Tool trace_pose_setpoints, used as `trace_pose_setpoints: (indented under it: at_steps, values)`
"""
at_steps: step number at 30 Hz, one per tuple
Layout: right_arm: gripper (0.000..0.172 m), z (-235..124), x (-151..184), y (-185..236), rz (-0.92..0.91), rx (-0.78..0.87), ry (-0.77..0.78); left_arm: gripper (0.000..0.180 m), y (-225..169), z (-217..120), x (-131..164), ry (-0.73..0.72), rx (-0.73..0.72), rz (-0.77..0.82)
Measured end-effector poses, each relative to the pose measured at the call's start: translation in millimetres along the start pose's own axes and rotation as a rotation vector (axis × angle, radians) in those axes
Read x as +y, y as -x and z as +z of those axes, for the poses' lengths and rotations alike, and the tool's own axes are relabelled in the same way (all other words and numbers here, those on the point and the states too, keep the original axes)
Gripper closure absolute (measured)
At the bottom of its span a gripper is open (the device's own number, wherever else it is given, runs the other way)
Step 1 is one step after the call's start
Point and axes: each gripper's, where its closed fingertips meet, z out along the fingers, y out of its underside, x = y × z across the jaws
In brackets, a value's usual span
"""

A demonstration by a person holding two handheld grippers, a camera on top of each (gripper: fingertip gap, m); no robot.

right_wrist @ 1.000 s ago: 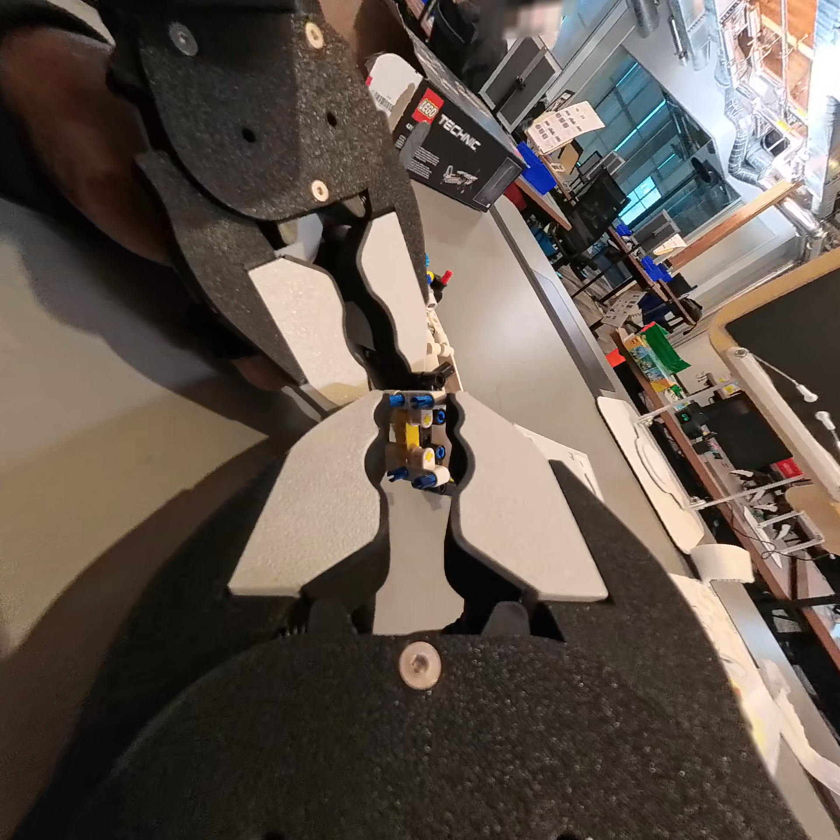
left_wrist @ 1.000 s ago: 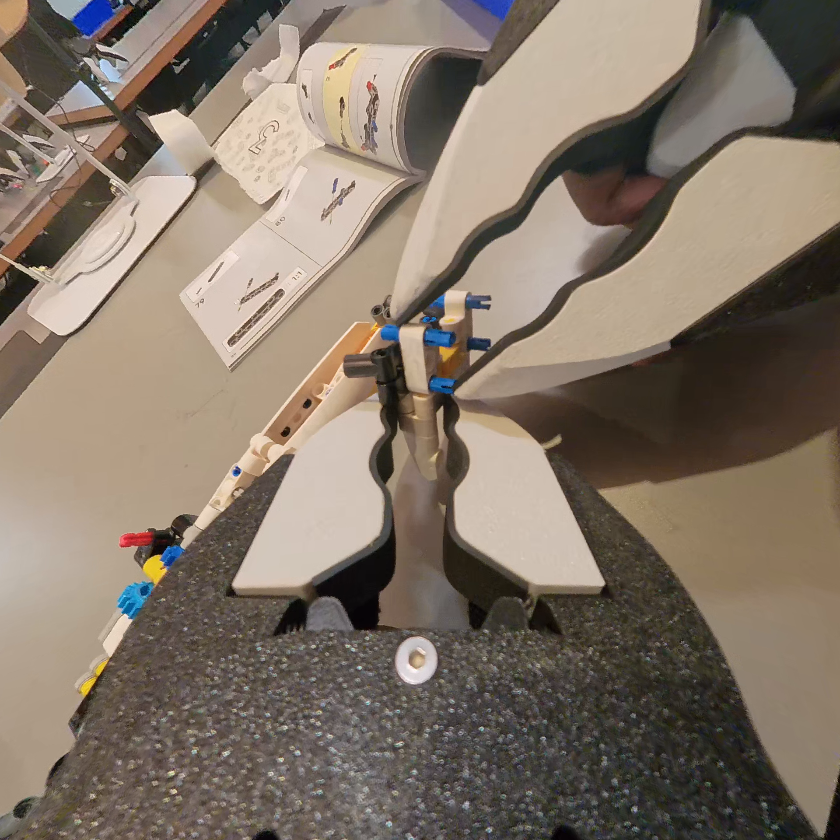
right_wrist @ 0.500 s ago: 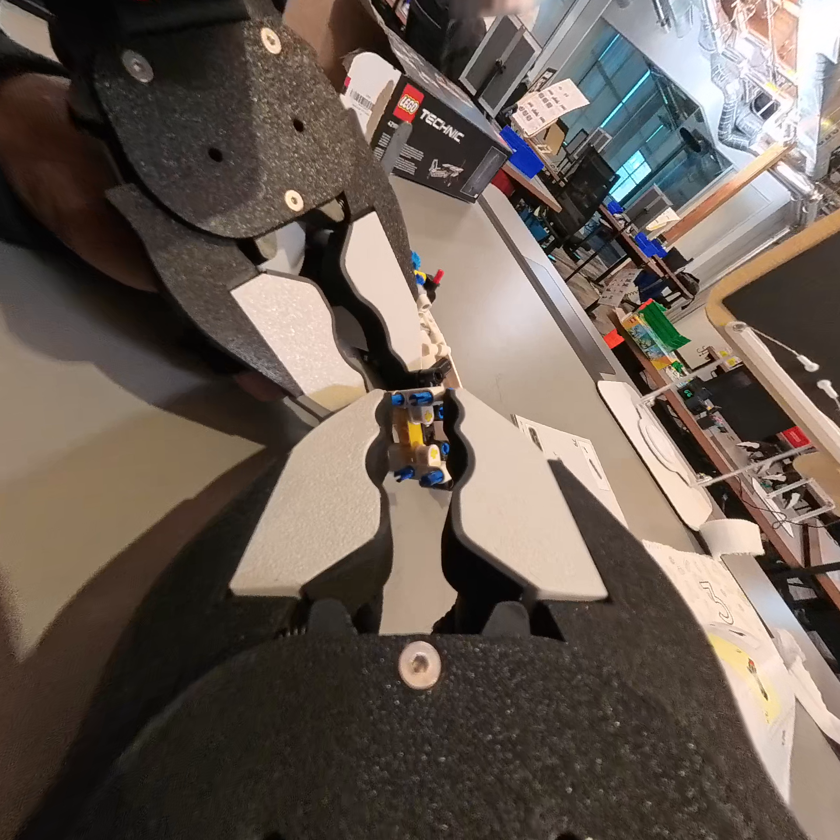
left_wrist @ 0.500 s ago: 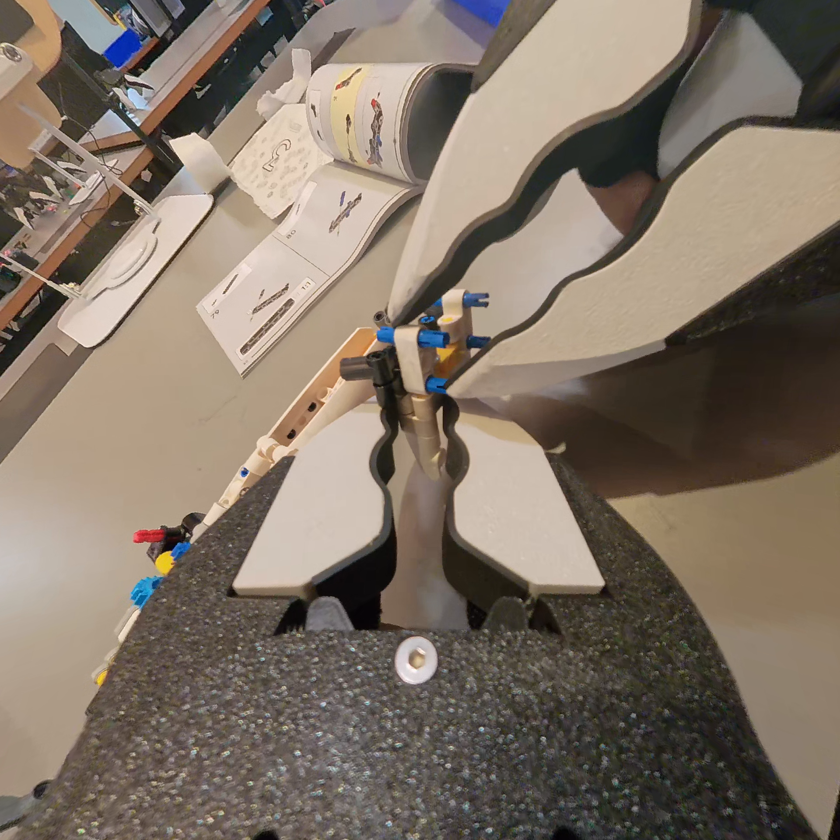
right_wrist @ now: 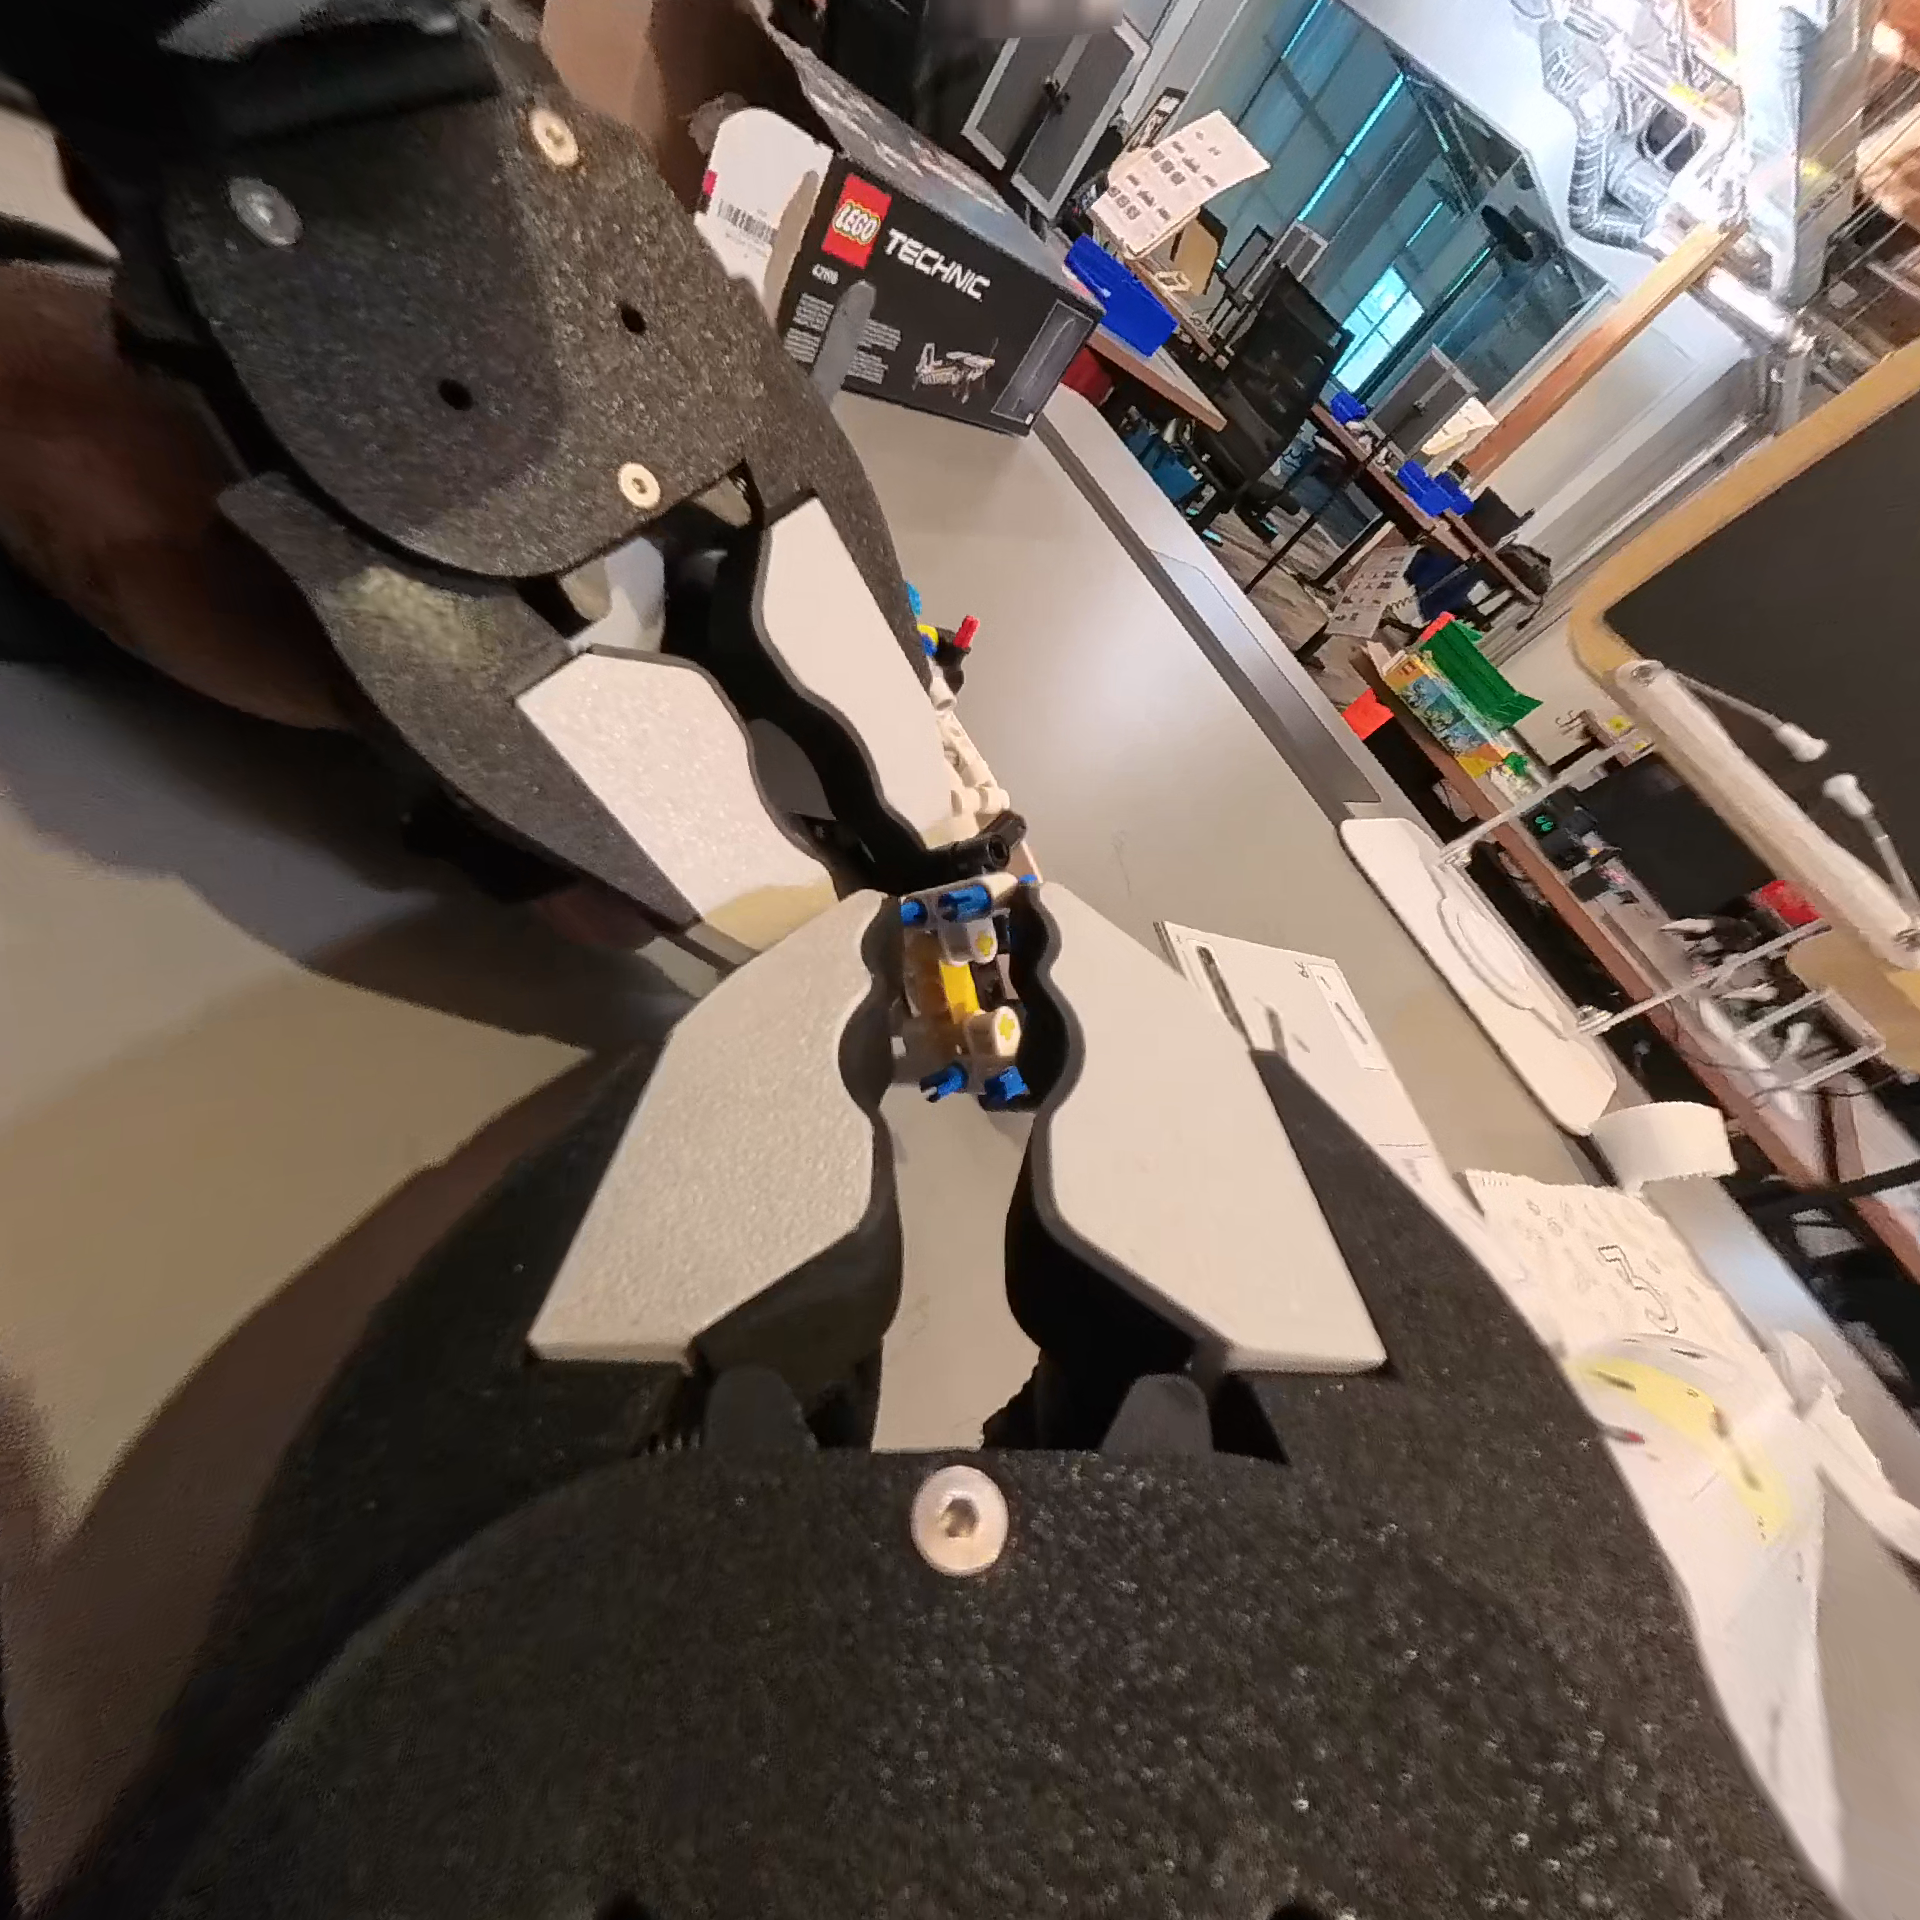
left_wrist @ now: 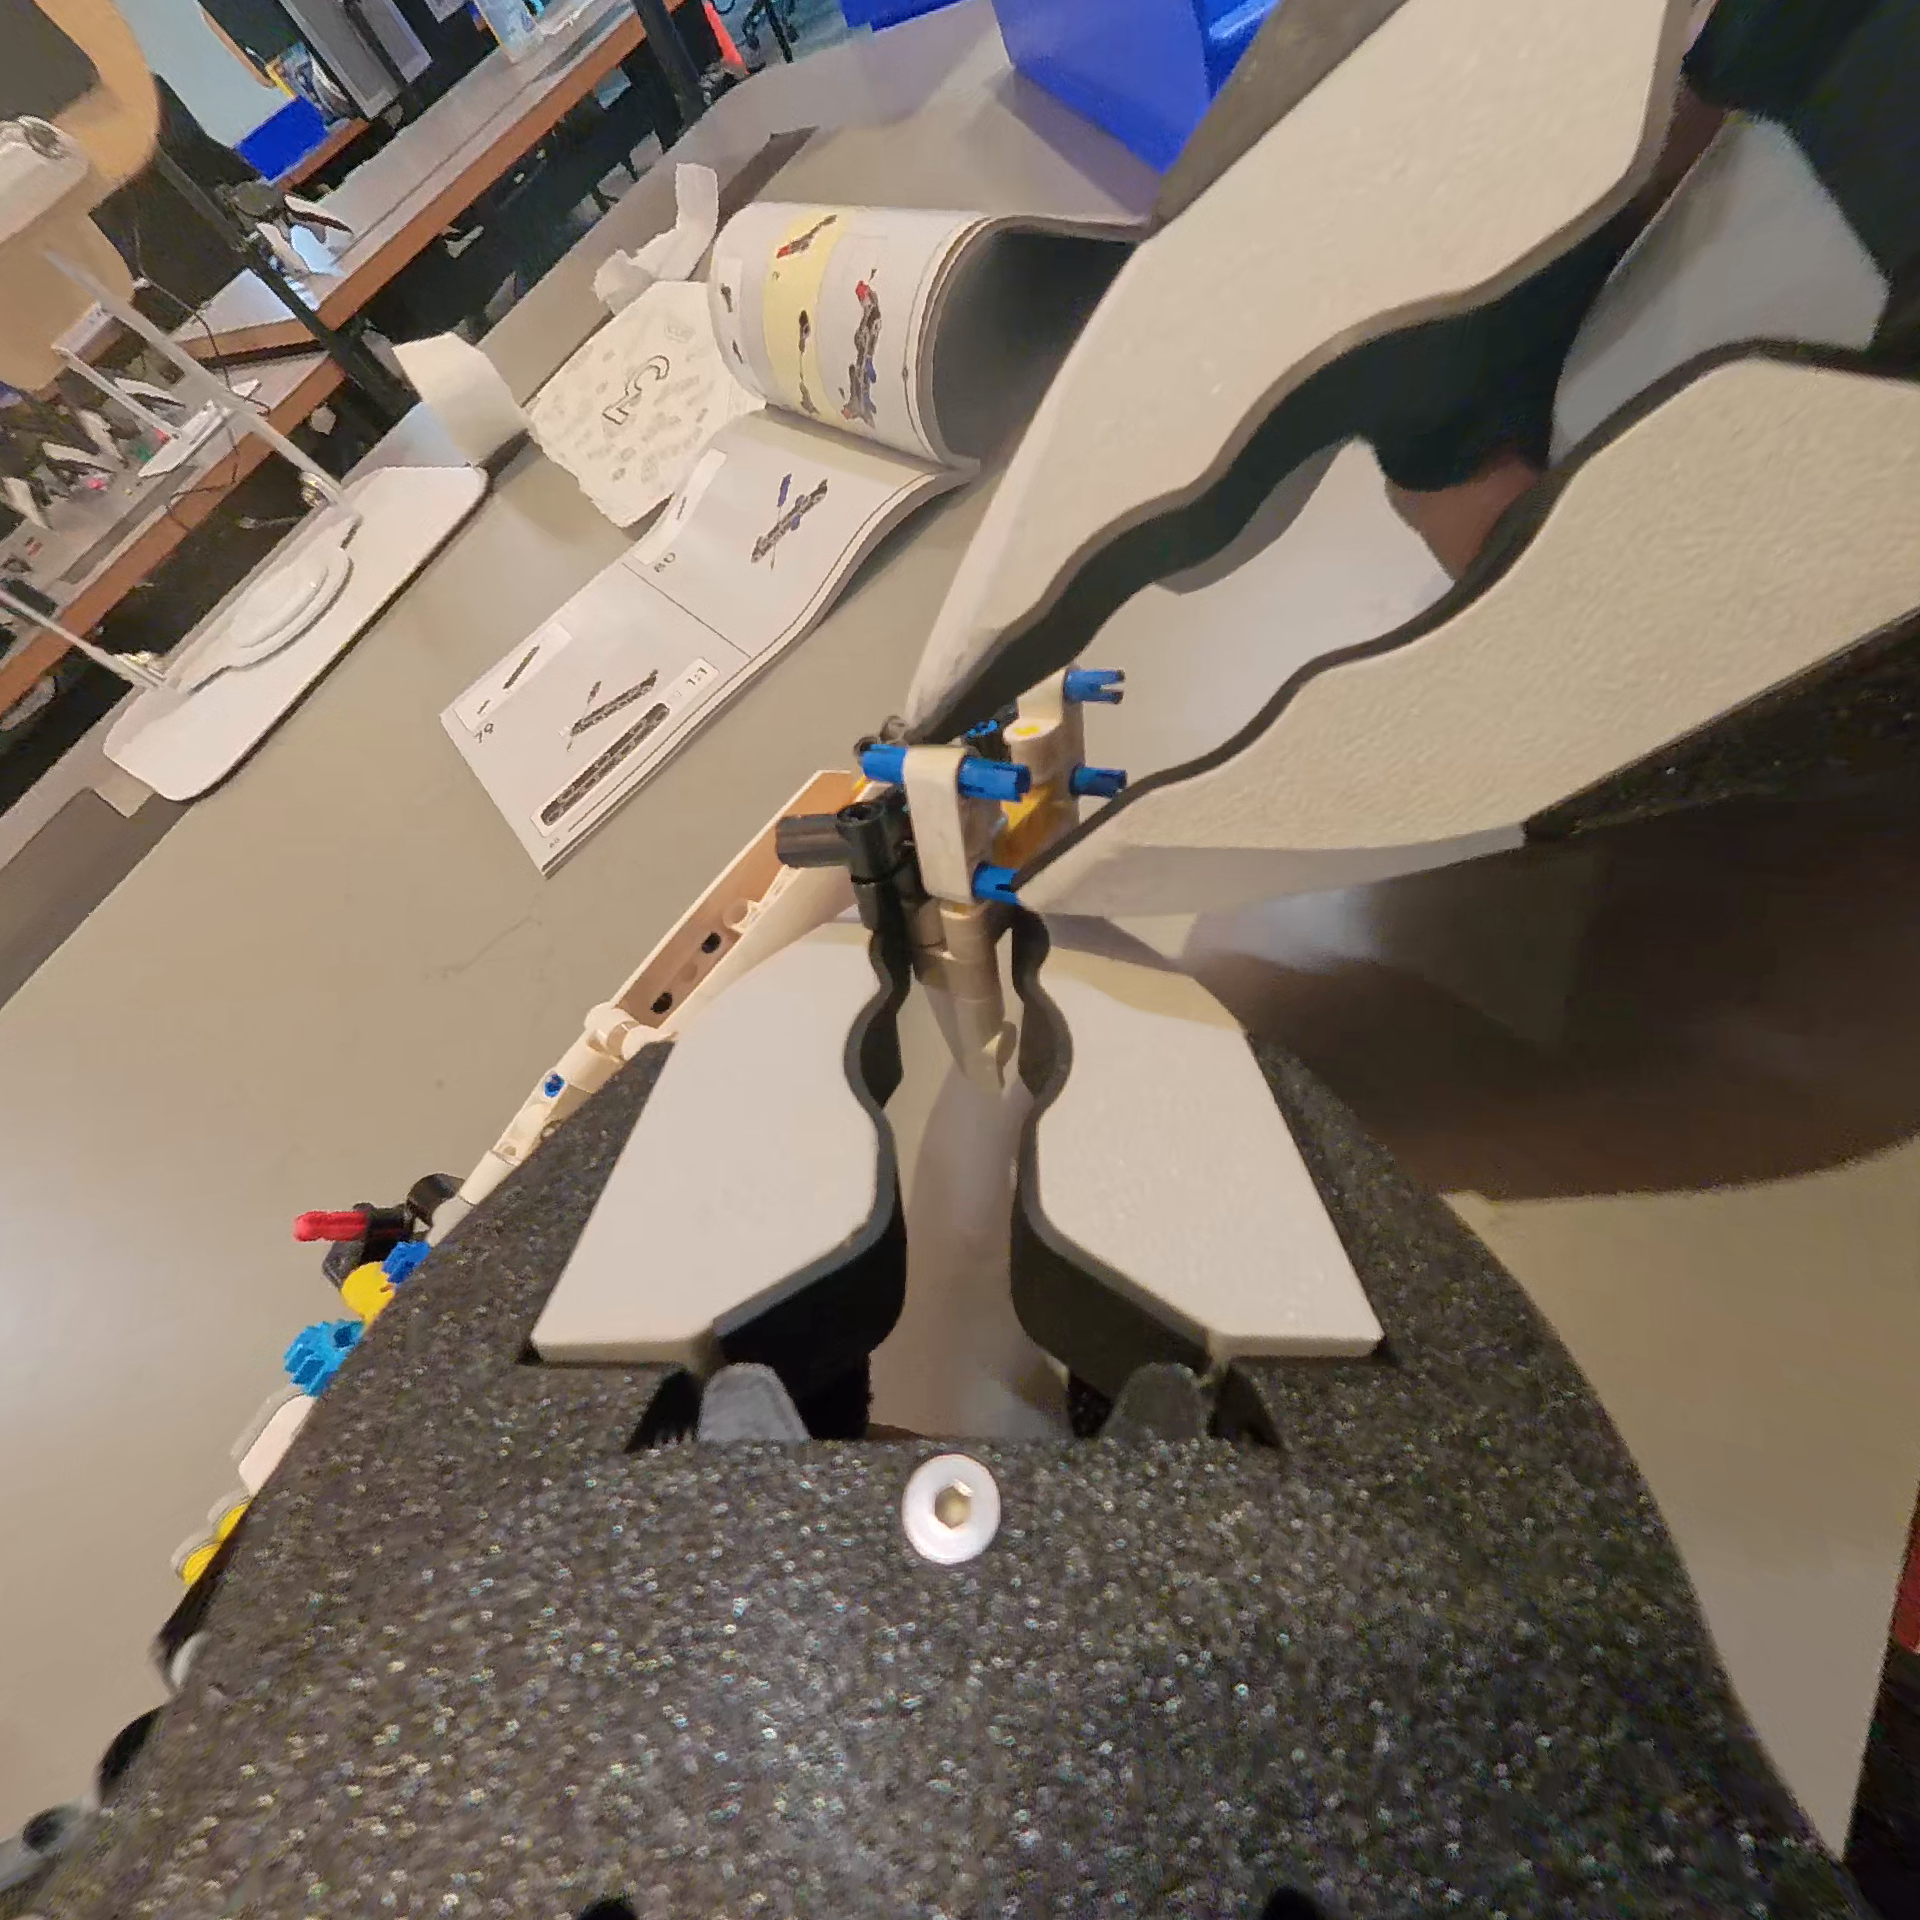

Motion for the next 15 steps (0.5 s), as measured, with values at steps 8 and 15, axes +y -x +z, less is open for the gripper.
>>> trace_pose_setpoints:
  at_steps: [8,15]
  values:
    - [0.172,-3.7,-3.3,-3.4,0.158,-0.091,-0.074,0.160,0.1,-2.5,-6.4,-0.056,0.089,-0.083]
    - [0.172,-2.0,8.5,-8.4,0.165,-0.098,-0.045,0.175,0.2,1.2,-1.0,-0.011,0.076,-0.061]
